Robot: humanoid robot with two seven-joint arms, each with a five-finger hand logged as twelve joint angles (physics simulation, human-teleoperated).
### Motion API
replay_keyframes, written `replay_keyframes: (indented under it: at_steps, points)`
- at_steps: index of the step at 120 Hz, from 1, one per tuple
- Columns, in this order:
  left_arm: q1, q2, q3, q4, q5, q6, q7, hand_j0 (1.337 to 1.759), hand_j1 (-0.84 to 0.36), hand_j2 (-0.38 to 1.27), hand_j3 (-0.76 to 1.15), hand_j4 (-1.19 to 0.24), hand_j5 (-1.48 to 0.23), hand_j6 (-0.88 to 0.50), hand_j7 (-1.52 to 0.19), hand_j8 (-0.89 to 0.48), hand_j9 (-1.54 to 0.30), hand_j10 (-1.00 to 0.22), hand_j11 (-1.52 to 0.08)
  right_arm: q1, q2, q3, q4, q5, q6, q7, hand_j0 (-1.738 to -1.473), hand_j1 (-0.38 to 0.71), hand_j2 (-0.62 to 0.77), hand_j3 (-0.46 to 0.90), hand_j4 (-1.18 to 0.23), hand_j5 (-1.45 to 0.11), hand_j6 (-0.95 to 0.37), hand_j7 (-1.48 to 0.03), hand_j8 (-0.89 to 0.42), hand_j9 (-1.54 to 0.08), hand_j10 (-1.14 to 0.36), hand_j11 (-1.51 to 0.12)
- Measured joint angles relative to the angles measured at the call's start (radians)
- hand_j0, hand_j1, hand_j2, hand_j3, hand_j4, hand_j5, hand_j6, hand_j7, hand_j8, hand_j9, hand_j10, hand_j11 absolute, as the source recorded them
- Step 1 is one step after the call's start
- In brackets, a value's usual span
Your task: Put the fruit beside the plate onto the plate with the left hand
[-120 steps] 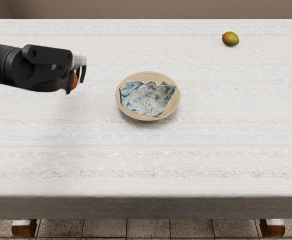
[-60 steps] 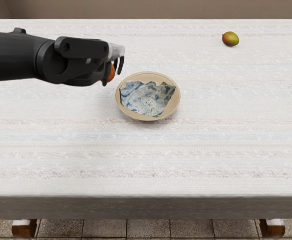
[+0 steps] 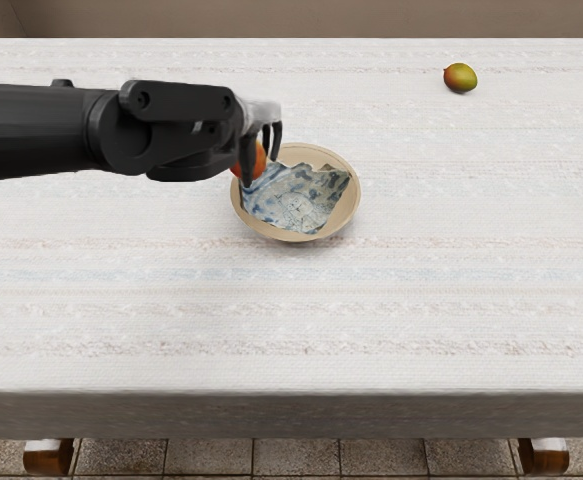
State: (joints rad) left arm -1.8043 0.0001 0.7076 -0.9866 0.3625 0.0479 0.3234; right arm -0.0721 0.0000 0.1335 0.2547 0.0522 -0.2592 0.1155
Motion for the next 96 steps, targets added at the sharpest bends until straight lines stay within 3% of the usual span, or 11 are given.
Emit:
replay_keyframes:
  at_steps: [42, 61, 74, 96]
  points:
    - [0.082, 0.0, -0.116, 0.015, 0.003, -0.003, -0.004, 1.649, -0.21, 0.25, 0.0, -0.82, -1.25, -0.44, -1.2, -0.3, -1.15, -0.5, -1.18, 0.0, 0.0, 0.0, 0.0, 0.0, 0.0, 0.0, -1.658, -0.31, -0.01, 0.0, -0.03, -0.05, -0.03, -0.05, -0.03, -0.05, -0.03, -0.05]
    - [0.088, 0.0, -0.147, 0.016, 0.005, -0.004, -0.005, 1.649, -0.2, 0.24, 0.0, -0.81, -1.23, -0.45, -1.19, -0.31, -1.14, -0.51, -1.16, 0.0, 0.0, 0.0, 0.0, 0.0, 0.0, 0.0, -1.658, -0.31, -0.01, 0.0, -0.03, -0.05, -0.03, -0.05, -0.03, -0.05, -0.03, -0.05]
    - [0.094, 0.0, -0.163, 0.023, 0.008, 0.004, -0.007, 1.652, -0.21, 0.21, 0.0, -0.72, -1.04, -0.51, -1.01, -0.39, -0.98, -0.52, -1.01, 0.0, 0.0, 0.0, 0.0, 0.0, 0.0, 0.0, -1.658, -0.31, -0.01, 0.0, -0.03, -0.05, -0.03, -0.05, -0.03, -0.05, -0.03, -0.05]
    - [0.106, 0.0, -0.18, 0.037, 0.007, 0.009, -0.007, 1.656, -0.15, 0.15, 0.0, -0.51, -0.72, -0.43, -0.71, -0.38, -0.69, -0.44, -0.7, 0.0, 0.0, 0.0, 0.0, 0.0, 0.0, 0.0, -1.658, -0.31, -0.01, 0.0, -0.03, -0.05, -0.03, -0.05, -0.03, -0.05, -0.03, -0.05]
